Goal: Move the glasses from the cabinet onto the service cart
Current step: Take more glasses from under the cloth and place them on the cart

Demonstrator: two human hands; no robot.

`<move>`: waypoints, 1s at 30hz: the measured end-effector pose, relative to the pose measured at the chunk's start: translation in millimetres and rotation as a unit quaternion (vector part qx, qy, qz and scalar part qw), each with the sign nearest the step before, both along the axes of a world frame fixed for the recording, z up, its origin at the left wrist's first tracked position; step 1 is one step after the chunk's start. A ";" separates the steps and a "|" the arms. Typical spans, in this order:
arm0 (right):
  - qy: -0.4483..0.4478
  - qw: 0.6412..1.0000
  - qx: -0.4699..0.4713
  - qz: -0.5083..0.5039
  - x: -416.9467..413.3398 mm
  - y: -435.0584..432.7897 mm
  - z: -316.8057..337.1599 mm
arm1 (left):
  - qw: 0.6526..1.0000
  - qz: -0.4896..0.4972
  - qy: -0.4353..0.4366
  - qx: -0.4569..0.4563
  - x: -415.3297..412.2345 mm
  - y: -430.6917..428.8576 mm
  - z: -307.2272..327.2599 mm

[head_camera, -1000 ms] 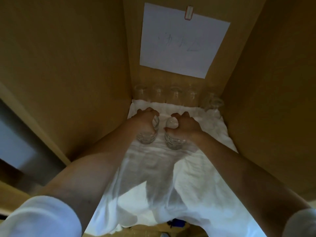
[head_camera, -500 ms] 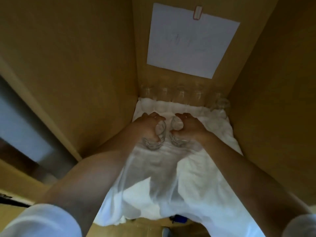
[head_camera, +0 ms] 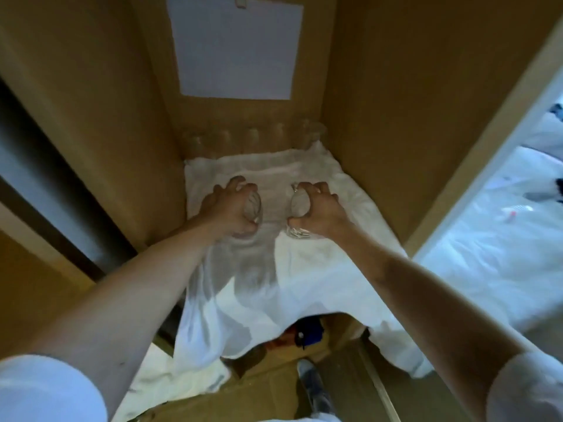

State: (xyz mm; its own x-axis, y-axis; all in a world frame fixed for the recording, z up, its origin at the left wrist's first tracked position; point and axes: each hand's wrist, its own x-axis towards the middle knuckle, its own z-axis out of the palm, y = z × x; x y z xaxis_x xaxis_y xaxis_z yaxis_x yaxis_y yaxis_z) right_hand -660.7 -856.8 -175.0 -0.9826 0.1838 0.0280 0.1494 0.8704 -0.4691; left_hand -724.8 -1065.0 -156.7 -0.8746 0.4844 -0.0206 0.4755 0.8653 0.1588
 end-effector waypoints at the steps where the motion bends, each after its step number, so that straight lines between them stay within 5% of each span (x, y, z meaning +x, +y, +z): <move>1: -0.002 1.000 -0.001 -0.009 13.7 3.2 0.0 | 1.000 -0.027 -0.015 0.000 3.9 3.5 2.9; 6: -0.012 0.996 -0.029 -0.089 78.6 24.9 1.4 | 0.982 -0.160 -0.101 -0.015 41.1 46.9 17.6; 21: -0.097 0.973 -0.055 -0.202 265.5 131.6 -42.7 | 0.916 -0.363 -0.090 -0.143 164.2 200.3 8.9; 30: -0.124 0.923 -0.042 -0.363 466.8 268.0 -19.9 | 0.867 -0.459 -0.084 -0.178 311.3 378.4 -9.3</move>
State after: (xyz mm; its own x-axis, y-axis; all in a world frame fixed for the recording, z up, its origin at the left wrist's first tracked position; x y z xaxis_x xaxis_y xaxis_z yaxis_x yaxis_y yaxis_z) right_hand -193.9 -588.7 -195.0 -0.5747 0.7867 -0.2253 0.7901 0.4617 -0.4031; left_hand -413.5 -686.6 -166.0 -0.0947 0.9114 -0.4006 0.9853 0.1434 0.0934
